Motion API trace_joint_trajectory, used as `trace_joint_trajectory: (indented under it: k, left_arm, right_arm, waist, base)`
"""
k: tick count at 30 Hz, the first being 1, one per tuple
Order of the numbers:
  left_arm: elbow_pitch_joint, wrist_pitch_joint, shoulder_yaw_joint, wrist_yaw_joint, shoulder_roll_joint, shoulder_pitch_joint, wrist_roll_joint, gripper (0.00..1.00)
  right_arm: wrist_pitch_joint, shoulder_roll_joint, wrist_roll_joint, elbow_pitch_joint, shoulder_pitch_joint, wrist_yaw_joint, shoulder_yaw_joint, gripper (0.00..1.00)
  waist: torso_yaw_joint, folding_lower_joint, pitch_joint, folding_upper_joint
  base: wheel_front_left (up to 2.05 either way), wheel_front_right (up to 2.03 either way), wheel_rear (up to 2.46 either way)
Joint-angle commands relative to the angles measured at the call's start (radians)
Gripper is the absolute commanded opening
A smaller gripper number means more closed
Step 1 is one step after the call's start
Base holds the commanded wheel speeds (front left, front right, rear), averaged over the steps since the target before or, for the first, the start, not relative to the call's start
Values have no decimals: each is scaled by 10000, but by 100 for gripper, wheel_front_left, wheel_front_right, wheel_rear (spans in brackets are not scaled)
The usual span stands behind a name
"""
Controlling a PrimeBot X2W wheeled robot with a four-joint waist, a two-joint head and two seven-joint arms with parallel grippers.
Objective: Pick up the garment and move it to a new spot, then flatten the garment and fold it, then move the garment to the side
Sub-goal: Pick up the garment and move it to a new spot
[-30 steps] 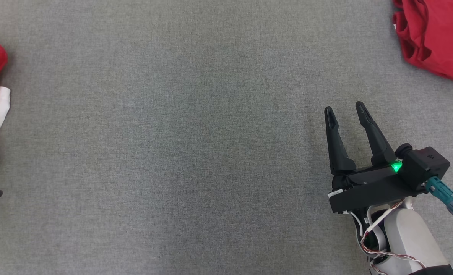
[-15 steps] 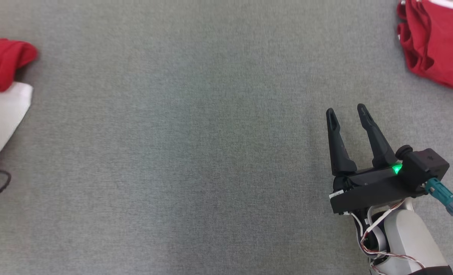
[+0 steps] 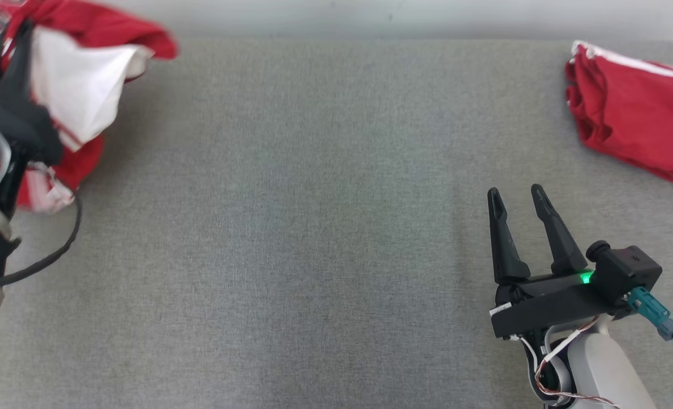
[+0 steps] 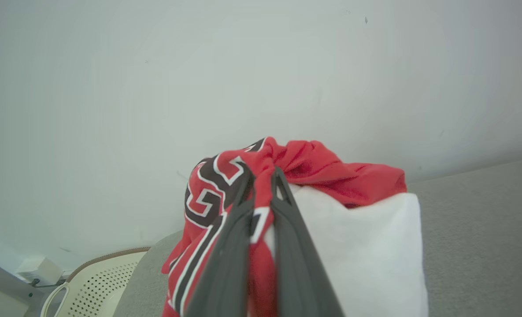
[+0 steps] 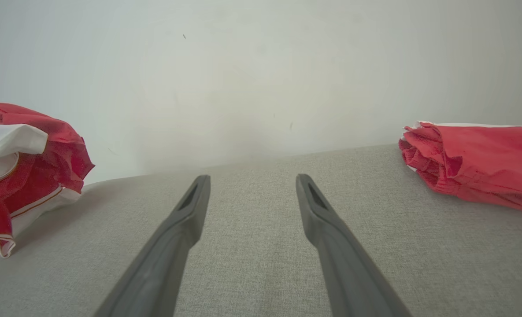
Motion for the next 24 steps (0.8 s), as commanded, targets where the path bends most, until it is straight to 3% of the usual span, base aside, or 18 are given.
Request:
trace_joint_trajectory:
  k: [1, 12, 24]
  left_arm:
    - [-419, 17, -243, 16, 22, -121, -196, 0]
    - [-4008, 1181, -2280, 15, 208, 447, -1225, 0]
    - [-7544, 2205, -3384, 91, 197, 1606, -1363, 0]
  right_arm:
    - [-92, 51, 47, 51, 130, -11, -20, 100]
    - [-400, 343, 246, 423, 363, -11, -47, 100]
    - [-699, 563, 412, 718, 492, -11, -166, 100]
  waist:
    - [-119, 1, -312, -1]
    - [-1195, 1, -854, -1]
    - [-2446, 1, -692, -1]
  base:
    - [0, 0, 0]
    - [0, 0, 0]
    - [0, 0, 0]
